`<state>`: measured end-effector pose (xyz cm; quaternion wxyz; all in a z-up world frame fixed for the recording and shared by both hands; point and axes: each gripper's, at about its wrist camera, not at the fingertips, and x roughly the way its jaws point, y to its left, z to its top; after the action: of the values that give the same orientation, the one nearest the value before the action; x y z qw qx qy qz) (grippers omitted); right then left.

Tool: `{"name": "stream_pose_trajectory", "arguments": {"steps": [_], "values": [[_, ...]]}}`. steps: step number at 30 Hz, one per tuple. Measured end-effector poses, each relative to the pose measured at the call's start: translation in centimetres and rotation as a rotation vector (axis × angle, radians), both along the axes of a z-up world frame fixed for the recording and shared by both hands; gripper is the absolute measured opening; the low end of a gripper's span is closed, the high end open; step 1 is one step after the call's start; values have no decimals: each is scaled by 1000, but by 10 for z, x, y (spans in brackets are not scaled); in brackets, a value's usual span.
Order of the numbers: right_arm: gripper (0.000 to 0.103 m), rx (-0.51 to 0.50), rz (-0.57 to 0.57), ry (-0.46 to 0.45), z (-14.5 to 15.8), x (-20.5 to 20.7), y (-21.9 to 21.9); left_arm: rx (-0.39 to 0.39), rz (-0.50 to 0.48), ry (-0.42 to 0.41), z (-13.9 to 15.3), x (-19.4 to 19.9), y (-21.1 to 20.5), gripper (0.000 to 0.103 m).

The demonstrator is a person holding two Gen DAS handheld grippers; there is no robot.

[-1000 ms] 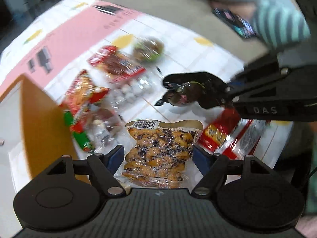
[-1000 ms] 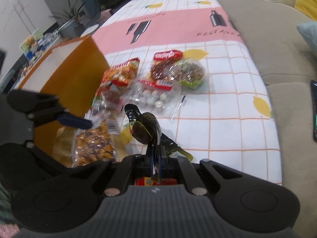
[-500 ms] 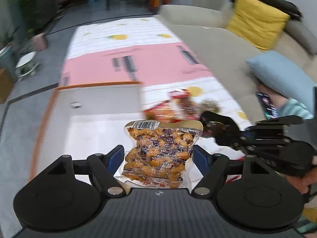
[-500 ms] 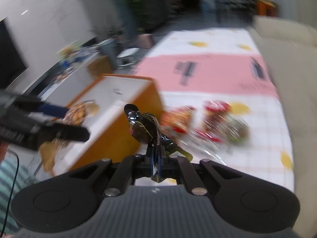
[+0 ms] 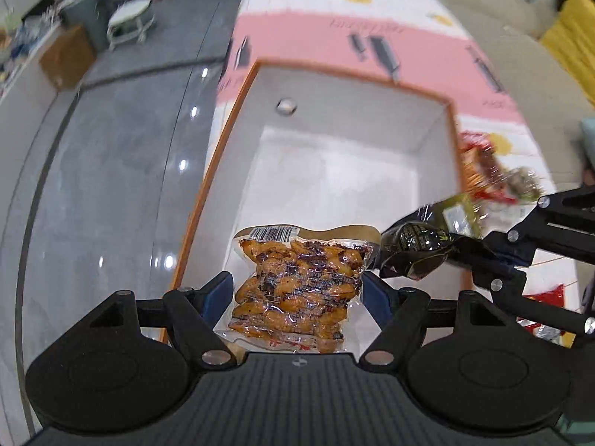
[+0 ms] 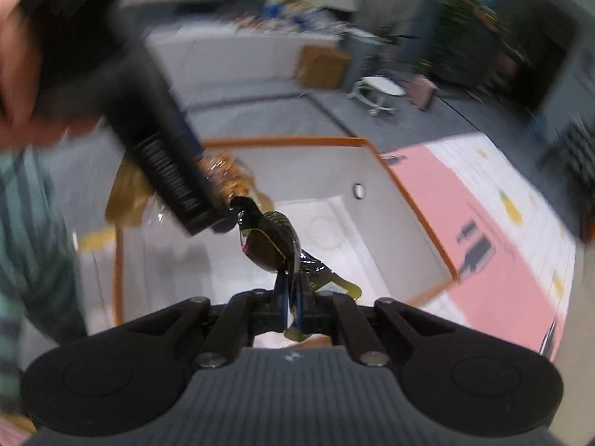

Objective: Organize snacks
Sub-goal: 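Lower peanut pack into the box with left while right drops the green pack beside it, then withdraw both open grippers from the box back toward the snacks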

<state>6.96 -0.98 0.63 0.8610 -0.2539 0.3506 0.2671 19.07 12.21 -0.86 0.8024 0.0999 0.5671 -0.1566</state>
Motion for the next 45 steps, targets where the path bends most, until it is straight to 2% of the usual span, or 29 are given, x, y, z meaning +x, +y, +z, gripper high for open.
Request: {"name": "stream_pose_trajectory", "arguments": {"steps": [2, 4, 11, 17, 21, 22, 25, 26, 28, 30, 34, 37, 39, 41, 45], "values": [[0, -90, 66, -11, -9, 5, 14, 42, -10, 26, -13, 3, 1, 86], [0, -154, 121, 16, -18, 13, 23, 78, -24, 44, -22, 4, 3, 86], [0, -244, 252, 139, -51, 44, 25, 117, -60, 105, -49, 11, 2, 86], [0, -281, 308, 226, -68, 60, 31, 191, -134, 102, -55, 11, -23, 87], [0, -272, 310, 249, -70, 60, 34, 271, -182, 87, -62, 3, -35, 88], [0, -271, 309, 254, -71, 73, 34, 287, -189, 87, -63, 0, -36, 88], [0, -272, 311, 268, -70, 72, 31, 300, -205, 92, -64, -2, -40, 89], [1, -274, 310, 272, -70, 73, 31, 298, -213, 94, -63, -4, -41, 87], [7, -277, 310, 274, -71, 73, 31, 300, -228, 102, -64, -3, -43, 86], [30, -270, 306, 274, -69, 75, 33, 311, -233, 93, -63, -6, -43, 87], [37, -231, 298, 304, -71, 79, 32, 285, -201, 86, -57, -1, -33, 88], [47, -214, 283, 305, -68, 80, 31, 253, -170, 70, -50, -1, -30, 88], [61, -195, 264, 303, -63, 80, 29, 227, -140, 53, -44, -4, -27, 88], [69, -170, 237, 285, -59, 77, 25, 204, -115, 32, -38, -5, -26, 88], [70, -120, 184, 267, -47, 71, 15, 162, -86, -28, -22, -11, -27, 88]]}}
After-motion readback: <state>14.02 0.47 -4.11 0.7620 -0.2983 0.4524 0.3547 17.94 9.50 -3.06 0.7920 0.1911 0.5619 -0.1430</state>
